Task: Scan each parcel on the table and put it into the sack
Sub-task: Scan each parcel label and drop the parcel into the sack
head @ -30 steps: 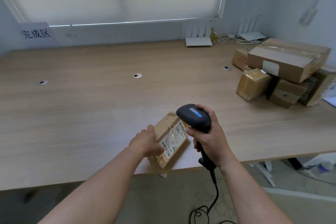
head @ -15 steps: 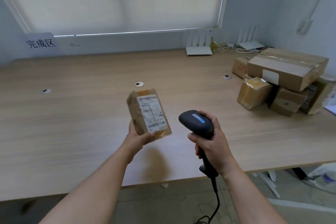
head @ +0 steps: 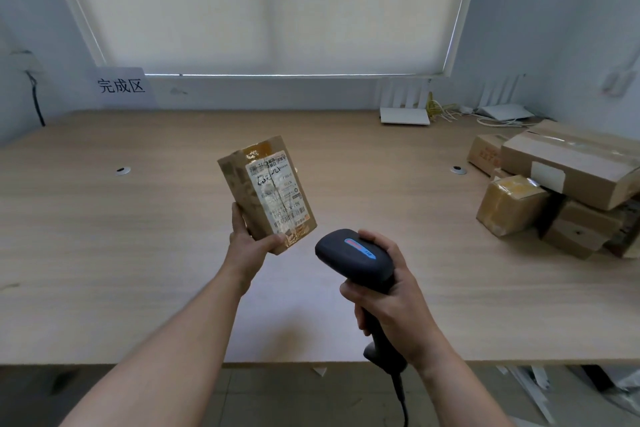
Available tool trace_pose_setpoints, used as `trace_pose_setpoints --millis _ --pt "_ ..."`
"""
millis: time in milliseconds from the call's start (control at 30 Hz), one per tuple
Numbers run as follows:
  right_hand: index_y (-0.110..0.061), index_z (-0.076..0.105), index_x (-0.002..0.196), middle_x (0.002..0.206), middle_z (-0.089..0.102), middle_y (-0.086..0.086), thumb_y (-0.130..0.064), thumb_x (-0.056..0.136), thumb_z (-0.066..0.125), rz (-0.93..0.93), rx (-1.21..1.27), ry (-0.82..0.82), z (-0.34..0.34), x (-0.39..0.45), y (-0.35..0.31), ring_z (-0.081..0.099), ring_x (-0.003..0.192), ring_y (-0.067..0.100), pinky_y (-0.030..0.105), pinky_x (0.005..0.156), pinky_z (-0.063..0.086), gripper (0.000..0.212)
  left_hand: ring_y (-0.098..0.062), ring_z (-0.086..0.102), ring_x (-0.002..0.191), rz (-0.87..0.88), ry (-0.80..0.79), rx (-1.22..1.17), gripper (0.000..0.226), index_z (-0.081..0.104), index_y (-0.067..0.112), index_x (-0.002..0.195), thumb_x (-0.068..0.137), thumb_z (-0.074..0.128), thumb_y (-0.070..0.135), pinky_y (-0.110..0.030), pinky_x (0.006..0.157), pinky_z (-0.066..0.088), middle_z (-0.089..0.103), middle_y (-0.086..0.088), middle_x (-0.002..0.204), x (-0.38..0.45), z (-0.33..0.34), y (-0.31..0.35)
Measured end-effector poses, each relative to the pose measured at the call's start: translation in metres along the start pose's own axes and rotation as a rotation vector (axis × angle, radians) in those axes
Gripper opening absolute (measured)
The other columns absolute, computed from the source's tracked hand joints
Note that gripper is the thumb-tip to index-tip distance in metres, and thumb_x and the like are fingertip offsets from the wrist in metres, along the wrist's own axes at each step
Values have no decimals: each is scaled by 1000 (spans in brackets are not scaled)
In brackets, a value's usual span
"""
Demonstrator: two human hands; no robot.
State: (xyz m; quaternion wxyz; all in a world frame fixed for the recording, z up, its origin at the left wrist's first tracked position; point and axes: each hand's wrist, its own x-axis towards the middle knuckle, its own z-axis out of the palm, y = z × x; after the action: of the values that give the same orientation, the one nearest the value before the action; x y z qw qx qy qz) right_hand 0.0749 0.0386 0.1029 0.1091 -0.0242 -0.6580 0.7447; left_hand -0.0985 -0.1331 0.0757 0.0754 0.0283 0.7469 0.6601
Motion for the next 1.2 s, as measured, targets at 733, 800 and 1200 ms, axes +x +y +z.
trace_pose_setpoints --millis 733,800,1200 --pt "-48 55 116 99 63 7 -10 71 72 -30 -29 10 -27 -13 -6 47 45 26 32 44 42 62 -28 53 119 27 2 15 95 13 38 147 81 70 0 -52 101 45 51 -4 135 -14 17 1" --pt "-48 55 117 98 65 4 -9 71 72 -48 -26 16 -30 -13 -8 47 45 26 32 44 42 62 -26 52 118 29 13 32 96 11 39 147 81 71 2 -51 101 45 50 -3 135 -19 19 1" --pt "-47 54 117 116 60 5 -2 75 73 -96 -45 -57 -34 -2 -12 47 48 25 30 46 44 65 -25 49 122 76 193 176 102 12 56 143 66 77 39 -54 100 46 44 -1 137 -75 12 -8"
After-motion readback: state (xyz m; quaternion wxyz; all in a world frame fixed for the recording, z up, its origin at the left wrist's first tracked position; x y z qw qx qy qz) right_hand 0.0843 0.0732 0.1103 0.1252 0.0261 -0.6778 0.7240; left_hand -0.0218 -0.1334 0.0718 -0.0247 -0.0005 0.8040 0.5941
